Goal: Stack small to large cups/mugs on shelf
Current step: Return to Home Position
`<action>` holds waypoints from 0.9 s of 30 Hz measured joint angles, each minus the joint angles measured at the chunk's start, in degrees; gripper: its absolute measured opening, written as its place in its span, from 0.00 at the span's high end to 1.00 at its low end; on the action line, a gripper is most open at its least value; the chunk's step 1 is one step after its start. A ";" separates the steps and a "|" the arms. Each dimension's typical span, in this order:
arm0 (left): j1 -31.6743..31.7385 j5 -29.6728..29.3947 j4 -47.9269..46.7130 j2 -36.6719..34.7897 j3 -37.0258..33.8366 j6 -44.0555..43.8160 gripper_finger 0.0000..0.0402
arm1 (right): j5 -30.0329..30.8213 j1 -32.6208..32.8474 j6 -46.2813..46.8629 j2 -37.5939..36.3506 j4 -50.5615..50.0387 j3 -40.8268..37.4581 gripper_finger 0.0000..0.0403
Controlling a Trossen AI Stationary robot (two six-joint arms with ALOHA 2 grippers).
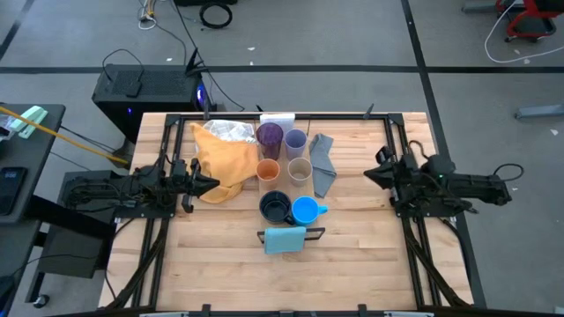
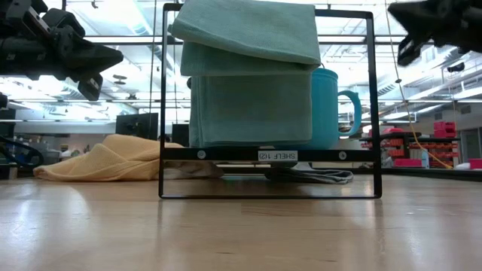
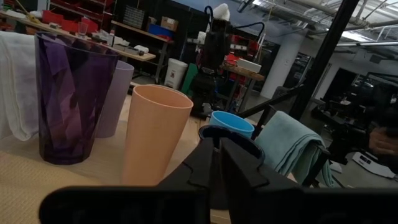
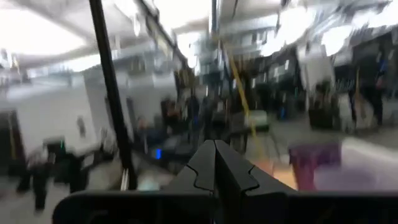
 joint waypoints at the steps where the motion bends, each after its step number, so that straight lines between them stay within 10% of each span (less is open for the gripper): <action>1: 0.02 0.00 0.00 0.00 0.00 -0.04 0.91 | -0.29 0.05 0.03 -0.01 -2.28 0.00 0.97; 27: 0.02 0.00 0.00 0.00 -0.02 -0.01 0.91 | -3.13 -0.10 1.11 0.00 -6.35 -5.73 0.97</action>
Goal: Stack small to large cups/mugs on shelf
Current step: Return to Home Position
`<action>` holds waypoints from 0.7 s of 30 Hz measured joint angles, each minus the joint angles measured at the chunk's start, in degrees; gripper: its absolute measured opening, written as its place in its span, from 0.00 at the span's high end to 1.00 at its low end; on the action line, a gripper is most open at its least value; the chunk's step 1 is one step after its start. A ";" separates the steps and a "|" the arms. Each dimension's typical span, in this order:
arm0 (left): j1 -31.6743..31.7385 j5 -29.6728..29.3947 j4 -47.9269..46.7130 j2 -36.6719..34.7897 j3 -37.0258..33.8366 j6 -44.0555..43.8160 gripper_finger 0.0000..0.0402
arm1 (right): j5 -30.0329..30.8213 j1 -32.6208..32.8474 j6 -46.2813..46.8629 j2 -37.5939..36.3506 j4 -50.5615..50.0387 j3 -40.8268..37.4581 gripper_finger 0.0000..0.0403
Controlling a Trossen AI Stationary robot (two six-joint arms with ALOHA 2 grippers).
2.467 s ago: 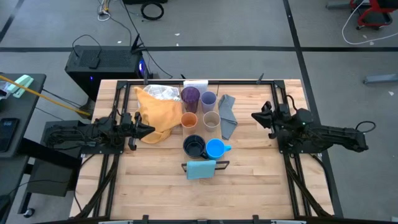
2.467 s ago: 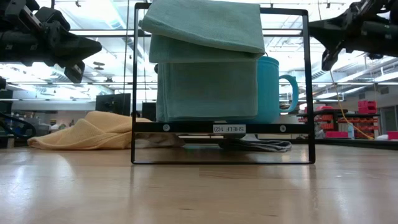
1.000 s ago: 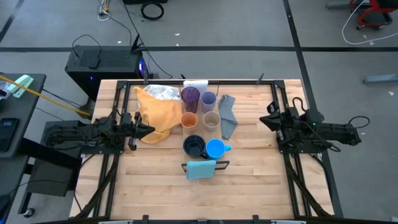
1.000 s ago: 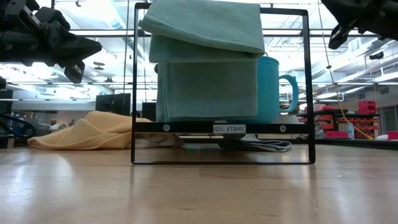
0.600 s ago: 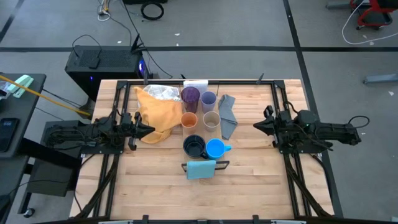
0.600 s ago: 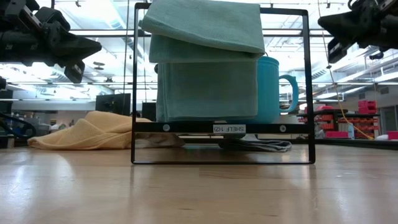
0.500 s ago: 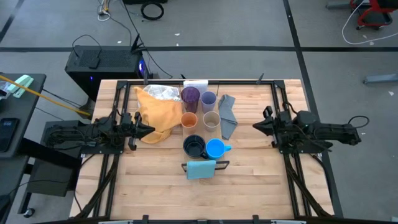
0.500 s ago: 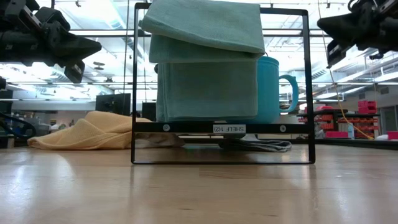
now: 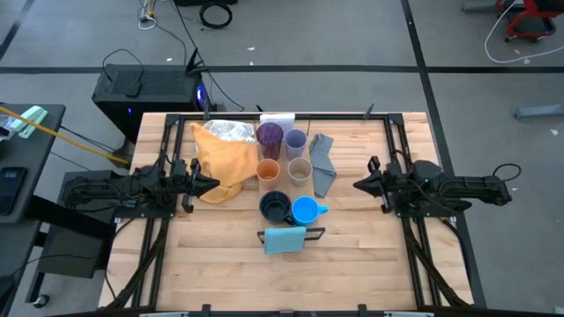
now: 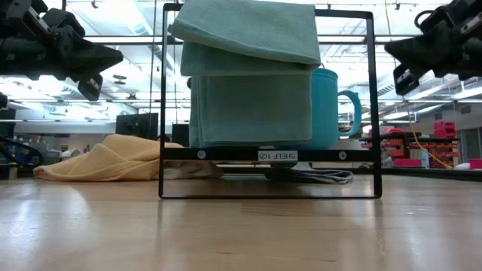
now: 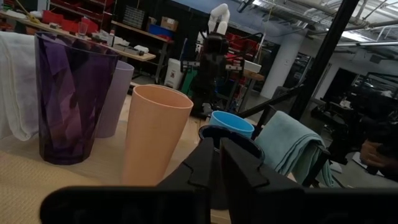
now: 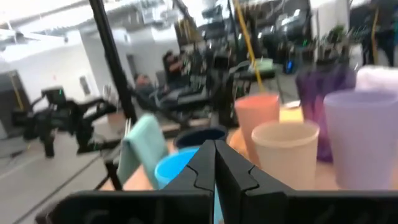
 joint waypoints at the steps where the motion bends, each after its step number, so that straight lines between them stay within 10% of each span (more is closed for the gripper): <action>1: 0.00 0.00 0.00 0.00 0.01 0.00 0.92 | -0.46 0.02 0.18 0.00 -1.20 0.00 0.97; 21: 0.00 0.02 0.00 0.00 0.00 -0.03 0.91 | 5.43 0.02 -10.97 1.97 -6.71 0.70 0.98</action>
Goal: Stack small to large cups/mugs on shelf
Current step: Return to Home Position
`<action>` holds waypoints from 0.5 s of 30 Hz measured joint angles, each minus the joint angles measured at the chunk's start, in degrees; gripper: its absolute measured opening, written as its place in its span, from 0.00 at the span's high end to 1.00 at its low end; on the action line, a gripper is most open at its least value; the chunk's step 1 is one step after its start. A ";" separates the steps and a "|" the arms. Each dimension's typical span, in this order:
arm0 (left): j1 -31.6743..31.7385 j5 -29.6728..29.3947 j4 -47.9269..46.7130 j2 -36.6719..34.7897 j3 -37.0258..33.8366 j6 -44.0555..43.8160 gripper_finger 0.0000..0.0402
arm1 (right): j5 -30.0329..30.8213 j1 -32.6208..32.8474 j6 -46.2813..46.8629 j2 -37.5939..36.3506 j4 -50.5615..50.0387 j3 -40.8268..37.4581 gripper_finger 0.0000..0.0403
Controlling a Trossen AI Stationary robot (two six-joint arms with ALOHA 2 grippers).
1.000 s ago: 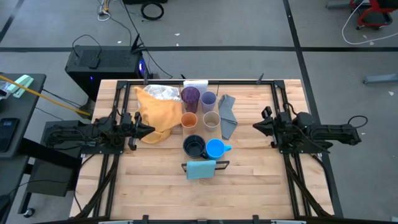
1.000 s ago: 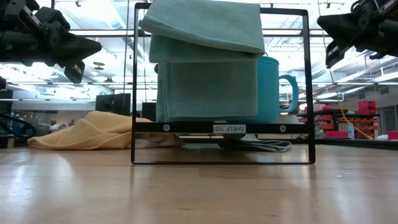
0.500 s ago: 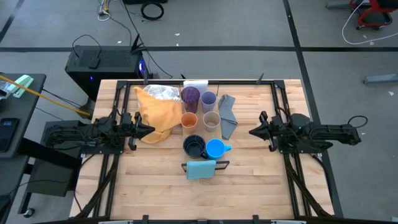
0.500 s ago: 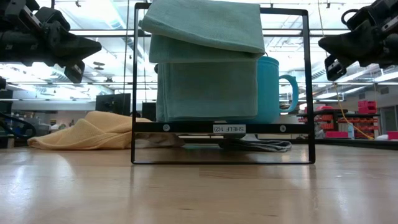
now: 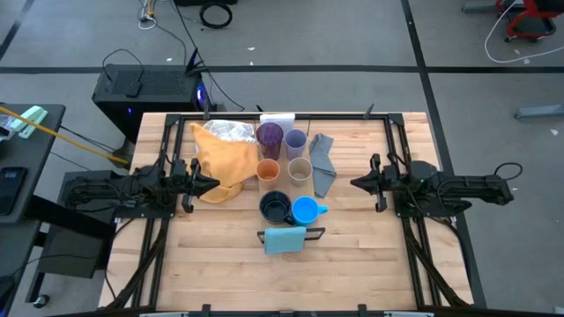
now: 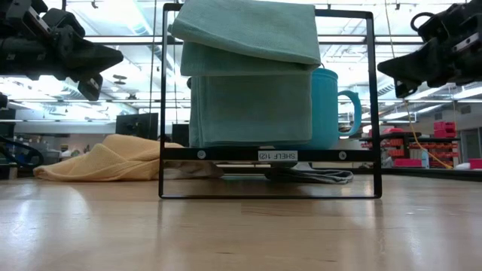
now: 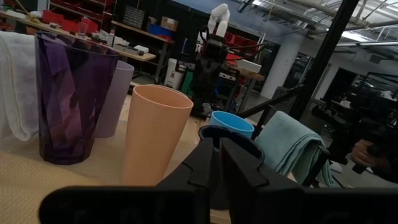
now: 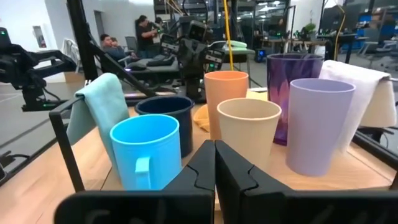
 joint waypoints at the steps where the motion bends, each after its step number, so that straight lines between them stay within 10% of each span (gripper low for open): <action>1: 0.00 -0.01 0.00 0.00 0.00 0.00 0.91 | -0.23 0.00 0.18 0.15 -0.04 0.02 0.98; 15: -0.02 -0.01 0.00 0.00 0.00 0.00 0.94 | -0.41 0.00 1.65 0.22 0.09 0.04 0.98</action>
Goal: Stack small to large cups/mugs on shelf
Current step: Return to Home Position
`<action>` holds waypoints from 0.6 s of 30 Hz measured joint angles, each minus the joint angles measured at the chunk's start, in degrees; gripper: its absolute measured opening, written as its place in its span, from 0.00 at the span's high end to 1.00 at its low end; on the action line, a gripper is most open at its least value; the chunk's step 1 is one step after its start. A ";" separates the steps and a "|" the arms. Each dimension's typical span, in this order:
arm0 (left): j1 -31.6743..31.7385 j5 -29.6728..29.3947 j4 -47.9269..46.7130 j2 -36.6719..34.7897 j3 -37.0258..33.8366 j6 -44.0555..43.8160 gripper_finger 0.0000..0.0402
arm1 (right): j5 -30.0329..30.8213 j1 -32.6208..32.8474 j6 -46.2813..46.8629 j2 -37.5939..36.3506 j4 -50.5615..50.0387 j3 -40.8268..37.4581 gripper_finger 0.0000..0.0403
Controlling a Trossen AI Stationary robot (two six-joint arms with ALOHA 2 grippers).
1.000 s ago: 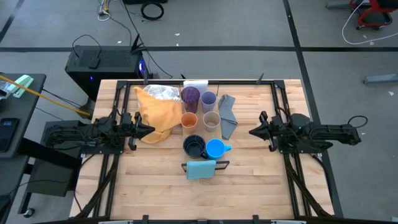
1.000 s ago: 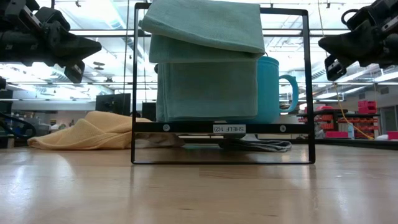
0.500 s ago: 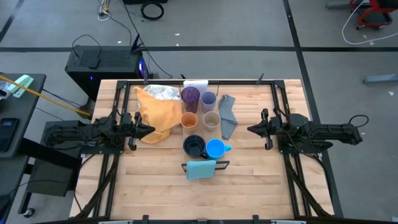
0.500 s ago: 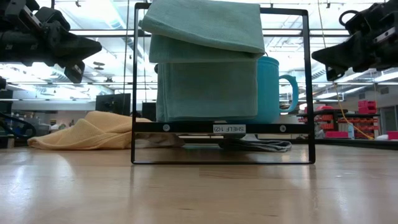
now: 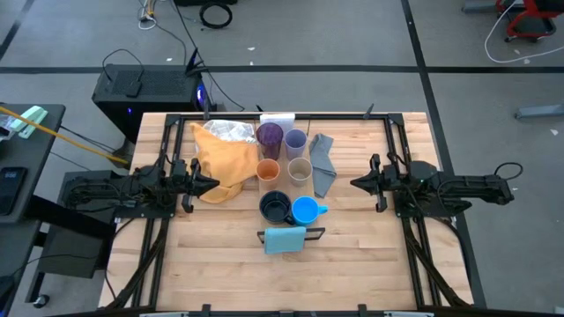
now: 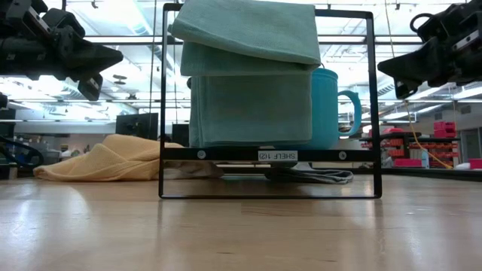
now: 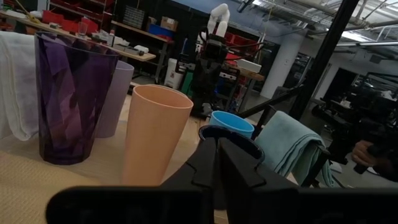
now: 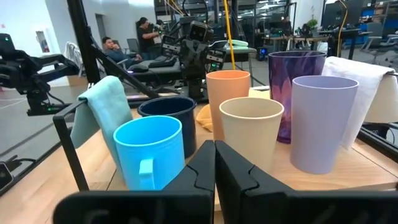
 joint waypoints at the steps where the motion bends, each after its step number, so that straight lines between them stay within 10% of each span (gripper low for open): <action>1: 0.01 0.00 0.00 0.00 0.00 0.01 0.94 | 0.00 0.00 0.29 0.00 0.00 0.00 0.97; 18: 0.02 0.01 0.00 0.00 0.00 0.04 0.94 | 0.02 0.00 3.02 0.00 -0.02 0.02 0.97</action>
